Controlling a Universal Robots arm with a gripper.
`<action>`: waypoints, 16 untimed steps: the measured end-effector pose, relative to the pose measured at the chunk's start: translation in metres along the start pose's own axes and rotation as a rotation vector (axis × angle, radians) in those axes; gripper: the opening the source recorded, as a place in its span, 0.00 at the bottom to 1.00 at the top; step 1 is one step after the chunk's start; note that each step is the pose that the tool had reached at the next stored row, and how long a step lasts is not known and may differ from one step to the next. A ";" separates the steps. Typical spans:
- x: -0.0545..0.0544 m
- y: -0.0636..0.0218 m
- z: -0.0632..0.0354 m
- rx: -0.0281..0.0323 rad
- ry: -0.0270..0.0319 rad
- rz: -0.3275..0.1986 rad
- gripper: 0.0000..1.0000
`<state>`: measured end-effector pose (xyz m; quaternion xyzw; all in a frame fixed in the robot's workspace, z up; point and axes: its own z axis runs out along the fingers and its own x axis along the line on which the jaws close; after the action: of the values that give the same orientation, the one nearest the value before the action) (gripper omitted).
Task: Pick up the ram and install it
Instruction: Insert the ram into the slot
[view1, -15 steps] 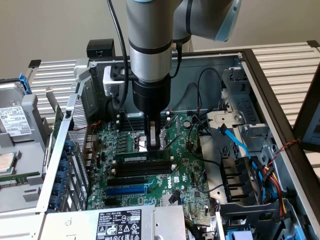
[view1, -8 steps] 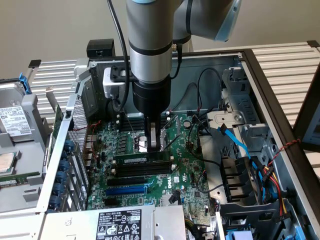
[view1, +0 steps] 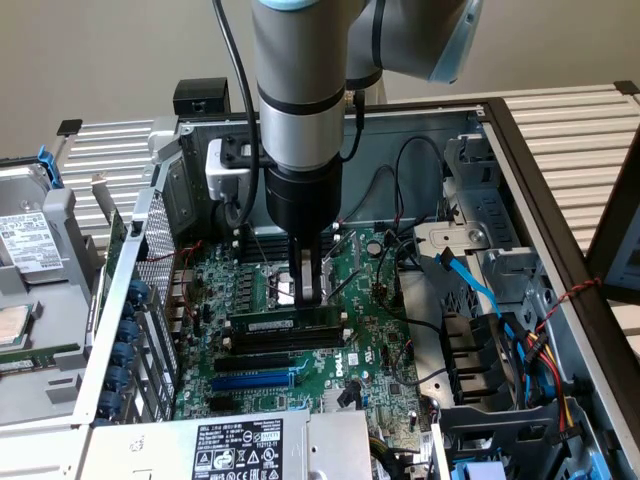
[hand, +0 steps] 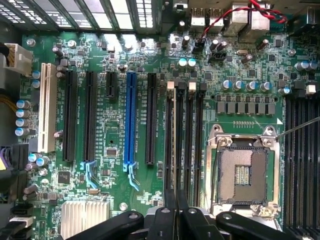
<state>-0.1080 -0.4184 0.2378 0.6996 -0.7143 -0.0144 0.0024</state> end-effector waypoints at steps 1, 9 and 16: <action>0.000 0.0000 0.0004 -0.0001 0.0003 0.000 0.12; 0.000 -0.0001 0.0031 0.0012 0.0031 0.000 0.12; 0.000 0.0003 0.0043 0.0039 0.0070 0.000 0.12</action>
<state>-0.1084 -0.4185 0.2335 0.6996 -0.7144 -0.0106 0.0035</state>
